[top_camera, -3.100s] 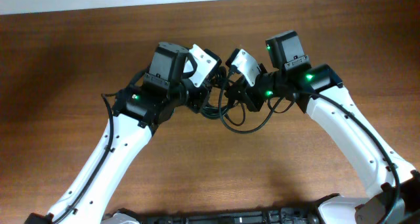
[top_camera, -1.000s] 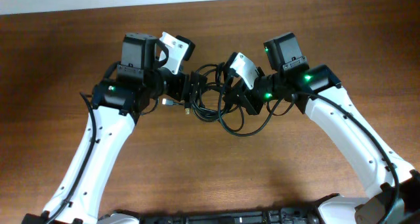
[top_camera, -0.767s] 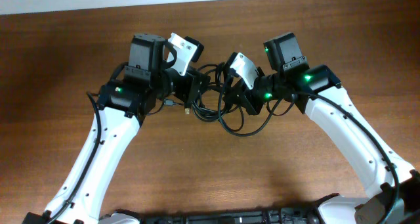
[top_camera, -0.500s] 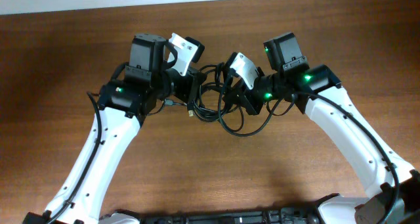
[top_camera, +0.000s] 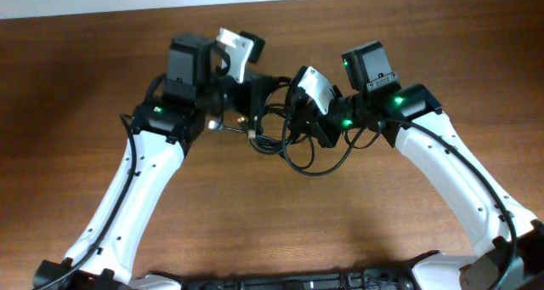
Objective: Untangle cables
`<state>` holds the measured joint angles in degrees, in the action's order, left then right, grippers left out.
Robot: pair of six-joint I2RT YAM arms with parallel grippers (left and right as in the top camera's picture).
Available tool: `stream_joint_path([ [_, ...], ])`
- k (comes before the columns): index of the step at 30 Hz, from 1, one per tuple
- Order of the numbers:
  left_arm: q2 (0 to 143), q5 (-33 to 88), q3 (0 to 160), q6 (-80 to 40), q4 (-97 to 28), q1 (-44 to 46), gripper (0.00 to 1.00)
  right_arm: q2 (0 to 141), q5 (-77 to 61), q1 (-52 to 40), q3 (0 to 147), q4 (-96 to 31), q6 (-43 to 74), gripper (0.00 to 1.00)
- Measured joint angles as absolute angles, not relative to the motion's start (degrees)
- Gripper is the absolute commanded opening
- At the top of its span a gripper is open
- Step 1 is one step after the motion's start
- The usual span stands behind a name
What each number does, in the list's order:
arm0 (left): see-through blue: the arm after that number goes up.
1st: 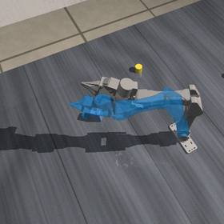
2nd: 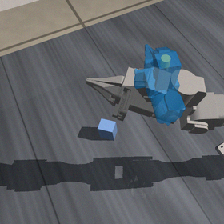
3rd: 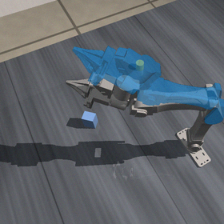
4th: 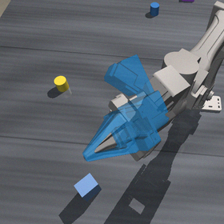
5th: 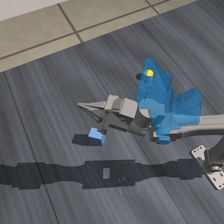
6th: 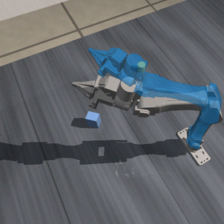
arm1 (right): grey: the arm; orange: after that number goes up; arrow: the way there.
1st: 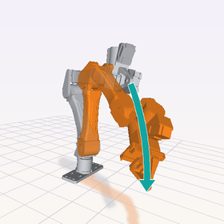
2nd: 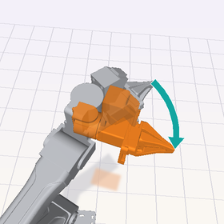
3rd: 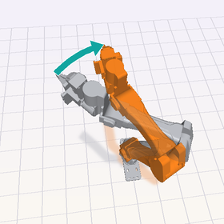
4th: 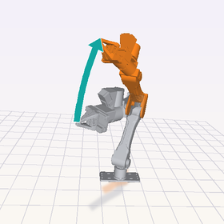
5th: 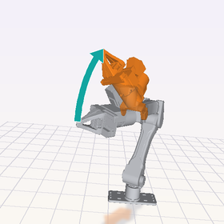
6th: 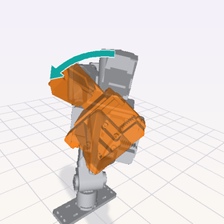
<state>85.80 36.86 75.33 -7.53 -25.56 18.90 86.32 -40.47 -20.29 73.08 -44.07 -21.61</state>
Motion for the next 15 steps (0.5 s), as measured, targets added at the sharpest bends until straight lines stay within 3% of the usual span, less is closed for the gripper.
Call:
stream_joint_path([
  [6,85.86,41.89,75.31,-19.25,-15.84,18.31,0.00,86.32,-40.97,-20.29,73.08,-43.92,-21.65,0.04],
  [12,85.89,39.83,75.26,-21.74,-10.96,16.86,0.00,86.32,-41.10,-20.29,73.08,-43.64,-21.65,0.04],
  [13,85.89,39.44,75.26,-21.91,-9.85,15.90,0.41,86.32,-41.10,-20.29,73.08,-43.64,-21.63,0.04],
  [14,85.89,38.85,75.26,-21.85,-9.76,15.20,0.73,86.30,-41.12,-20.29,73.08,-43.64,-21.63,0.04],
  [15,85.89,37.52,75.26,-19.92,-10.35,14.90,0.96,86.32,-41.12,-20.29,73.08,-43.92,-21.63,0.04],
])
